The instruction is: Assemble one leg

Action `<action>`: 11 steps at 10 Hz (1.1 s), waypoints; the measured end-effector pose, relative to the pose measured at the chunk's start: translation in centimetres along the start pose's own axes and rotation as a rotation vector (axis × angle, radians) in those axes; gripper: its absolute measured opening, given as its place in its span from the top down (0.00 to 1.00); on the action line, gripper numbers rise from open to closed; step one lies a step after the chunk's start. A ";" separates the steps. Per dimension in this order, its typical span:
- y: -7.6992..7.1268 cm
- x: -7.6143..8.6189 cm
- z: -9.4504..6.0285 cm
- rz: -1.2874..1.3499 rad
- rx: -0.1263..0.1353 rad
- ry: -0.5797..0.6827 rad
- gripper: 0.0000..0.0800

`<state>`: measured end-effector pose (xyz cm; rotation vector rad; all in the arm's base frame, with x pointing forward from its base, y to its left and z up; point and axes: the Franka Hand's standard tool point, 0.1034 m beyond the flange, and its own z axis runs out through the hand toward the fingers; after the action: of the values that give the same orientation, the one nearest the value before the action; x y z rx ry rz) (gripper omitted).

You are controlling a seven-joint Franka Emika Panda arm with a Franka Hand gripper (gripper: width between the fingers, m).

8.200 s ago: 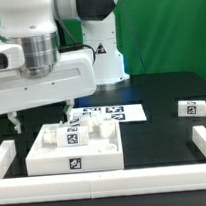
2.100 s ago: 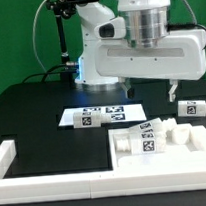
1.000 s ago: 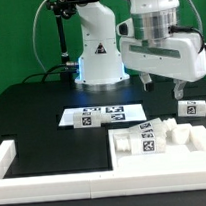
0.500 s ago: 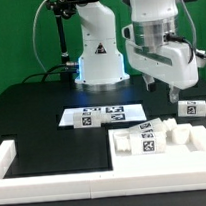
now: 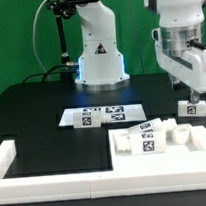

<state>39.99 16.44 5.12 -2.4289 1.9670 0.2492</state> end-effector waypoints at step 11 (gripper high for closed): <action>3.6 -1.4 4.4 0.052 -0.063 0.031 0.51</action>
Offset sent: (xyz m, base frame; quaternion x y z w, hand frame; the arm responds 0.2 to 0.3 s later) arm -0.0497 0.0061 -0.0187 -0.0379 0.0135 0.1127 0.9928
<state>35.68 17.44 1.34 -2.4358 2.0684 0.2793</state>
